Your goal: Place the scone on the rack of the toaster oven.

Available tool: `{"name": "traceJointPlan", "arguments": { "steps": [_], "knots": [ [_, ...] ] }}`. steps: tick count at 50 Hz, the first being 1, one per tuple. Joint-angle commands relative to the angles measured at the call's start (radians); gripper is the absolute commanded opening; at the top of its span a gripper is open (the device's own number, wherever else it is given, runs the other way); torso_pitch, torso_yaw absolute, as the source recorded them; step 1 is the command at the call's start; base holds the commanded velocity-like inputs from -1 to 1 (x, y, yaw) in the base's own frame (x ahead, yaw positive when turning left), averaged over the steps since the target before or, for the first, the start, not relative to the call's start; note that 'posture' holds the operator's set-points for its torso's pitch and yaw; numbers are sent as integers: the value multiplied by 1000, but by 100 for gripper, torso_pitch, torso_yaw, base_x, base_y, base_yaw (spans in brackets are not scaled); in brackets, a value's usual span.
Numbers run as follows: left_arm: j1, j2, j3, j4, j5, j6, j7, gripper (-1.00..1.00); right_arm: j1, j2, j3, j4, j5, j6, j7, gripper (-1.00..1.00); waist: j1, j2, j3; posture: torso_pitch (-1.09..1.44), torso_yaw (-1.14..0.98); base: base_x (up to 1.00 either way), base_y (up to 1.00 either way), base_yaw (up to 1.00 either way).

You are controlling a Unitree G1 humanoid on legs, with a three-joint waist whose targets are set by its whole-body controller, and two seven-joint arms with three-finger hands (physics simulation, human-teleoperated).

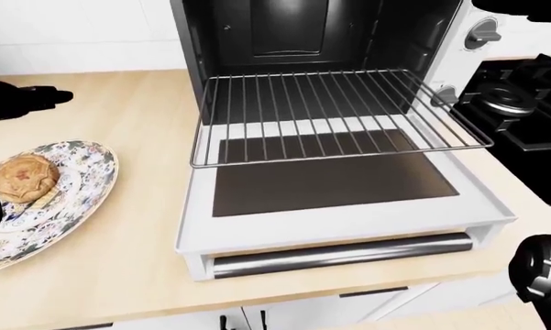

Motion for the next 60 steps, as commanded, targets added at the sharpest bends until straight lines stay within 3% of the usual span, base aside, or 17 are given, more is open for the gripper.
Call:
{"name": "traceJointPlan", "arguments": {
  "steps": [1,7,13,16,21,24,33,39,47,48,49,53,60],
  "knots": [
    [-22,33,35,-12,9,-11,16,100,-25,-12,-16,-12,-9,-31,0,100,1,6,-26,0,0,0,0,0],
    [21,64,74,-5,-11,-24,16,100,-27,-12,-18,-14,-8,-26,-2,100,0,8,-25,0,0,0,0,0],
    [153,150,196,-20,-98,-39,15,100,-22,-8,-15,-16,-15,-30,2,100,-3,16,-21,0,0,0,0,0],
    [180,173,201,-8,-122,-30,38,100,-20,-4,-15,-26,-15,-23,0,100,-4,18,-19,0,0,0,0,0],
    [197,170,177,38,-121,-30,91,100,-23,-5,-16,-19,-18,-25,4,100,0,22,-19,0,0,0,0,0],
    [219,171,191,44,-119,-29,95,100,-23,-6,-17,-15,-21,-28,6,100,1,25,-22,0,0,0,0,0],
    [306,162,257,53,-125,-32,118,100,-16,-2,-15,-23,-23,-28,6,100,-4,24,-21,0,0,0,0,0],
    [359,143,323,-60,-120,33,46,100,-21,-2,-18,-18,-23,-26,5,100,-4,23,-22,0,0,0,0,0],
    [300,155,266,-43,-125,52,73,100,-20,0,-16,-22,-22,-26,3,100,1,21,-23,0,0,0,0,0],
    [191,112,125,85,-105,17,204,100,-14,4,-12,-26,-24,-26,3,100,1,21,-24,0,0,0,0,0],
    [155,109,99,110,-95,9,212,100,-15,5,-13,-28,-23,-24,3,100,1,19,-22,0,0,0,0,0],
    [101,86,66,155,-61,-6,224,100,-11,7,-13,-24,-29,-29,9,100,8,23,-35,0,0,0,0,0],
    [53,38,34,213,-7,-27,269,100,-10,11,-15,-32,-30,-22,7,100,-2,18,-35,0,0,0,0,0]
  ]
}}
